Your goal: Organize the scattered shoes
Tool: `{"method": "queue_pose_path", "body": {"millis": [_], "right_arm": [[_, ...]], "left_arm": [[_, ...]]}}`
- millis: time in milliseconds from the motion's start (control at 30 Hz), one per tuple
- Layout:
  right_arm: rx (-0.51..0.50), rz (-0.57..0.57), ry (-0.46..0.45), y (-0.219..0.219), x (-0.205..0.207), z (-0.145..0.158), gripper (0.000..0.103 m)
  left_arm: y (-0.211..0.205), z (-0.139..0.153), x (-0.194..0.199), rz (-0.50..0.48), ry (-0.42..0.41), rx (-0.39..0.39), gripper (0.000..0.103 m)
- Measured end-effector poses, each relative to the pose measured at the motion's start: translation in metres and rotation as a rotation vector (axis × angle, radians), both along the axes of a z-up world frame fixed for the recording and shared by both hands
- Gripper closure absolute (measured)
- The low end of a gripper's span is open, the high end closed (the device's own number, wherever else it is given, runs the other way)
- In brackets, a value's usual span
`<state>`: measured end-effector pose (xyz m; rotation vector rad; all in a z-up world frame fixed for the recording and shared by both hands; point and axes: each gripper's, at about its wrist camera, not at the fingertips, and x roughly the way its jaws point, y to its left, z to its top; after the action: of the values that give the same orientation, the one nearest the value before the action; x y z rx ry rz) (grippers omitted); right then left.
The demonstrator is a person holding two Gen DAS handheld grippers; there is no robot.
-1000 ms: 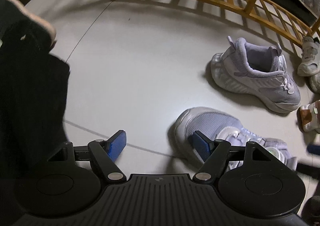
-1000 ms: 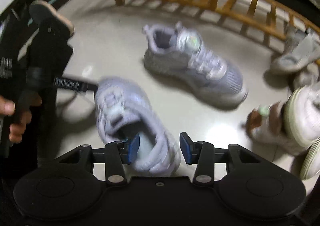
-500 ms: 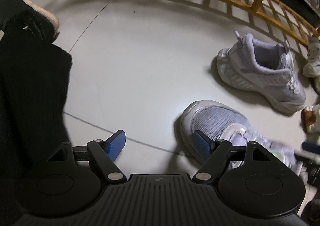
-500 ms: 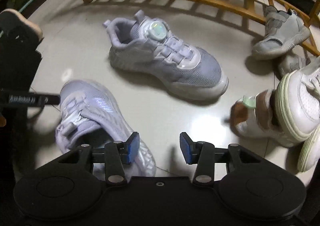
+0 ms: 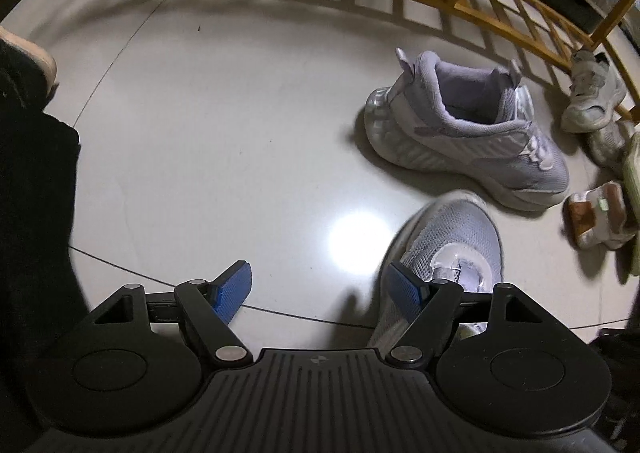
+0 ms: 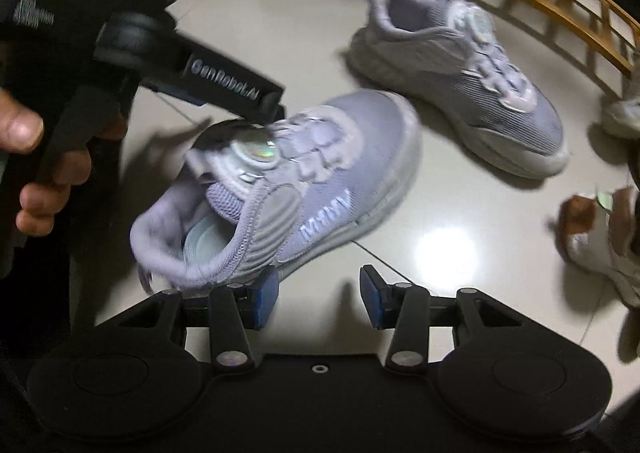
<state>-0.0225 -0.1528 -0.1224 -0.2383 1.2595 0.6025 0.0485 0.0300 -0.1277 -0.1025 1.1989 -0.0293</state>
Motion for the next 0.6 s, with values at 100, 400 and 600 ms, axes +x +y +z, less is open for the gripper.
{"method": "queue_pose_path", "body": {"millis": [100,400,600], "right_arm": [[0.002,-0.002,-0.001,0.000,0.001,0.001,0.054],[0.058,-0.109,-0.098,-0.021,0.030,0.031,0.049],[0.091,-0.177,-0.144,-0.010,0.067,0.029,0.049]], "left_arm": [[0.004,0.008,-0.007,-0.019,-0.013,0.008,0.028],[0.013,0.031,-0.026,-0.035,-0.059,0.009,0.027],[0.008,0.038,-0.034,-0.069,-0.069,0.037,0.027]]}}
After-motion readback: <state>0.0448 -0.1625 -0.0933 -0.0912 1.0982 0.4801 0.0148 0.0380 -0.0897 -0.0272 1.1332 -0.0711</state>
